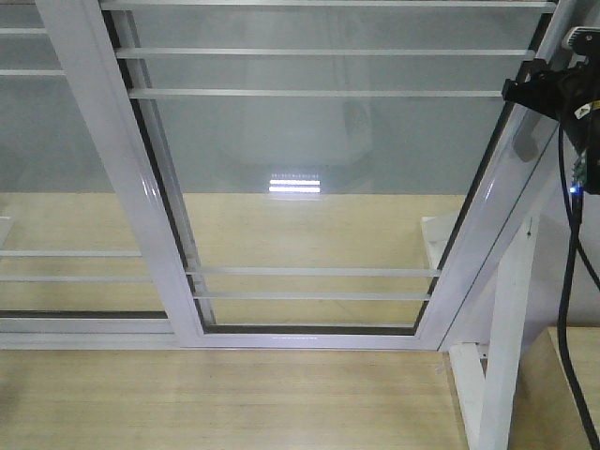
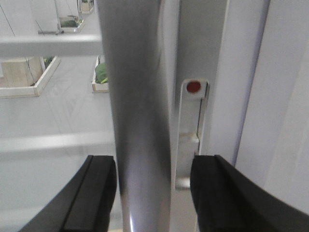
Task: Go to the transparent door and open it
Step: 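Reach the right gripper to the door's vertical frame and close on it, then pull the gripped frame with the right gripper, sliding the door open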
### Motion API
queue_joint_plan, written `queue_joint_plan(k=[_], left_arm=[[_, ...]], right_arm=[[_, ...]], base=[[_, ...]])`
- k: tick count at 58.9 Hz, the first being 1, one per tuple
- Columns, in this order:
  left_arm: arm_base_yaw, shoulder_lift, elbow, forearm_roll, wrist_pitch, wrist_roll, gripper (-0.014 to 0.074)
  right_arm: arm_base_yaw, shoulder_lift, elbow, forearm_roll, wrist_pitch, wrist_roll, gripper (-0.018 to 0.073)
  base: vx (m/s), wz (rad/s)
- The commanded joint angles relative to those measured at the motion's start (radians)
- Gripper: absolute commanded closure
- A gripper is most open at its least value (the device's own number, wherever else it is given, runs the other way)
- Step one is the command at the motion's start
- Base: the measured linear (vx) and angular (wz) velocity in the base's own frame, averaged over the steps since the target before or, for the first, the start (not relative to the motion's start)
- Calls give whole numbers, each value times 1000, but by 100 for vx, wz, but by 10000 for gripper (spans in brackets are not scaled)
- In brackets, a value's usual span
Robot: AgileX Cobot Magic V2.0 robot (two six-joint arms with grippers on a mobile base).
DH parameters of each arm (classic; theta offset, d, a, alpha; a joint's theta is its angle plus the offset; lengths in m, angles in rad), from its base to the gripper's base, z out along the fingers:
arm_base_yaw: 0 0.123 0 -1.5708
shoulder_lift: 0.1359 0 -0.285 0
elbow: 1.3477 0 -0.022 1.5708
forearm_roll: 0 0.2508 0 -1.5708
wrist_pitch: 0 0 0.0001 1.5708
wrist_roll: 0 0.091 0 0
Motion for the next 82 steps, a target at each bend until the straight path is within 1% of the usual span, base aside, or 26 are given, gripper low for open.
queue_joint_plan(k=[1, 9, 17, 32, 37, 57, 82], left_arm=[[-3, -4, -28, -8, -86, -9, 313], [-3, -4, -28, -8, -86, -9, 313], [-3, -4, -28, -8, -86, -9, 313], [-3, -4, -28, -8, -86, -9, 313], [-3, -4, -28, -8, -86, -9, 313], [-3, -4, -28, -8, -86, -9, 313], [-3, -4, -28, -8, -86, -9, 313]], right_arm=[[-7, -22, -75, -4, -78, -15, 127], [-7, 9, -131, -6, -32, -15, 127], [-7, 14, -153, -10, 9, -16, 134], [7, 12, -153, -79, 41, 1, 214], [24, 12, -153, -82, 51, 13, 229], [119, 12, -153, -83, 50, 16, 229], [203, 12, -153, -83, 60, 20, 229]], base=[[0, 0], [0, 0], [0, 0], [0, 0], [0, 0], [0, 0], [0, 0]])
